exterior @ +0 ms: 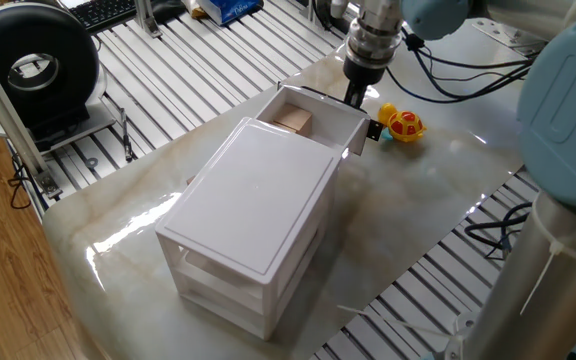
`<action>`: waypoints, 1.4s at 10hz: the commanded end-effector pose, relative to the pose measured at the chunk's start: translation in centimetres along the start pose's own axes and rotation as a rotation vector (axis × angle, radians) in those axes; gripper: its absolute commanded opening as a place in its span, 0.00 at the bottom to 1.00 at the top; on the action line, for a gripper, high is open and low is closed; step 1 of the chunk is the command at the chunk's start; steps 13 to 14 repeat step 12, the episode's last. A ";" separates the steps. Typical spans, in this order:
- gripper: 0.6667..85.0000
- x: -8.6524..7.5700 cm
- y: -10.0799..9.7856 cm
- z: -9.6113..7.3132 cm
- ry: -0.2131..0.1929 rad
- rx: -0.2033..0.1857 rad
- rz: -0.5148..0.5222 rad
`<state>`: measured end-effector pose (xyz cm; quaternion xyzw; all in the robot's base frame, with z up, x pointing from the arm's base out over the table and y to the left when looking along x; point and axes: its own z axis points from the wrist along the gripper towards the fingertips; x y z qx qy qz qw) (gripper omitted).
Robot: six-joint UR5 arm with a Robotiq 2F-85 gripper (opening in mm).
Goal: Take something out of a drawer
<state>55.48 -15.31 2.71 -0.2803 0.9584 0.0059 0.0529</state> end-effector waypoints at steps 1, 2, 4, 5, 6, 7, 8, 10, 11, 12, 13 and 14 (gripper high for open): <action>0.66 -0.3 0.6 -0.2 -0.018 -0.030 0.012; 0.70 -0.3 0.7 -0.2 -0.018 -0.030 0.005; 0.70 -0.4 0.8 -1.1 -0.011 -0.035 -0.008; 0.68 -0.5 1.2 -2.5 0.005 -0.043 -0.013; 0.67 -0.7 1.5 -3.6 0.010 -0.047 -0.020; 0.62 -0.7 1.9 -4.4 0.011 -0.054 -0.019; 0.17 -0.6 1.1 -4.5 0.015 -0.024 0.014; 0.01 0.0 -0.3 -4.5 0.031 0.023 0.026; 0.01 0.3 -0.8 -4.4 0.034 0.040 0.025; 0.01 0.6 -1.0 -4.3 0.044 0.047 0.025; 0.01 0.6 -1.0 -4.3 0.044 0.047 0.025; 0.01 0.6 -1.0 -4.3 0.044 0.047 0.025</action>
